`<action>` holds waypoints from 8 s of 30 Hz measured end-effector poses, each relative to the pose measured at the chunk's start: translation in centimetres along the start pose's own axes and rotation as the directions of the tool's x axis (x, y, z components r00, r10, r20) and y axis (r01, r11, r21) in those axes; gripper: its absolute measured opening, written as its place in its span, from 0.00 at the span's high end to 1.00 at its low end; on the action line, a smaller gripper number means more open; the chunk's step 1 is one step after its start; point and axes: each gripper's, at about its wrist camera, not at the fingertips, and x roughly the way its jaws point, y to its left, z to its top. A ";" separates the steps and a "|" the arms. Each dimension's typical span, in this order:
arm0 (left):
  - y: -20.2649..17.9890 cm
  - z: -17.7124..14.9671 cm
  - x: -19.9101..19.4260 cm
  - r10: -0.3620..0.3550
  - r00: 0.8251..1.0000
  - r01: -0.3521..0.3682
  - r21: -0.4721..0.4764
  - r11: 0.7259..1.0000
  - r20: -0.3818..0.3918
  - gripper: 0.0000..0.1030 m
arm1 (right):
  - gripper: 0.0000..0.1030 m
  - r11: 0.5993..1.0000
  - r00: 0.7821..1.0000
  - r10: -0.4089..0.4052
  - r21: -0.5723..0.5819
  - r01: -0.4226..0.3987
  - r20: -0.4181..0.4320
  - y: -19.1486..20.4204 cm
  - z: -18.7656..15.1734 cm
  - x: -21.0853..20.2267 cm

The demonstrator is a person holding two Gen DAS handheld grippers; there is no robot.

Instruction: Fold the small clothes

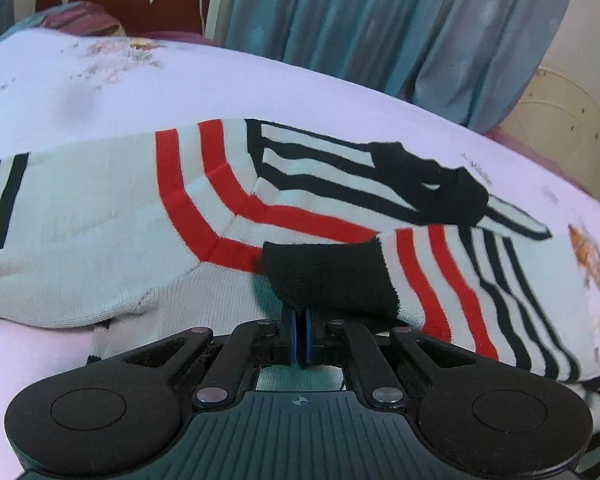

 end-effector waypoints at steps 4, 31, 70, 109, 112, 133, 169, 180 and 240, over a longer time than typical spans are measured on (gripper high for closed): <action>-0.5 1.1 -0.9 0.024 1.000 -0.024 0.019 1.000 0.008 0.96 | 0.71 0.999 0.999 0.035 -0.031 -0.035 -0.019 -0.1 0.4 -0.9; -4.1 1.0 1.1 0.027 1.000 -0.027 0.139 0.990 0.000 0.96 | 0.86 0.987 0.999 0.031 0.155 -0.034 0.024 -2.0 10.5 10.5; 16.9 -0.5 -8.7 0.211 0.977 -0.201 -0.237 0.951 0.018 0.32 | 0.44 0.934 0.945 0.326 -0.155 -0.322 0.003 19.1 3.0 -2.5; 31.4 1.9 -9.7 0.248 0.934 -0.109 -0.457 0.883 0.256 0.96 | 0.44 0.897 0.936 0.307 -0.275 -0.345 -0.171 35.2 -0.4 2.5; 28.2 3.9 -10.6 0.190 0.931 -0.071 -0.359 0.931 0.310 0.96 | 0.46 0.893 0.932 0.322 -0.272 -0.358 -0.169 35.0 -0.2 2.1; -0.1 -0.7 -1.9 -0.207 0.978 0.184 0.321 0.929 0.038 0.95 | 0.35 0.953 0.954 0.300 0.047 -0.299 -0.021 18.1 3.2 -1.1; 6.9 -0.1 -1.8 0.084 0.979 -0.131 0.255 0.958 0.188 0.43 | 0.93 0.983 0.974 0.176 -0.076 -0.167 0.145 14.9 8.0 -1.5; 8.6 -0.3 -1.5 0.041 0.987 -0.068 0.172 0.983 0.154 0.75 | 0.78 0.985 0.985 0.167 0.059 -0.164 -0.039 10.7 5.0 3.0; 4.1 0.2 0.5 0.087 0.991 -0.105 0.197 0.975 0.099 0.31 | 0.70 0.977 0.988 0.148 -0.149 -0.152 -0.039 11.0 4.9 4.5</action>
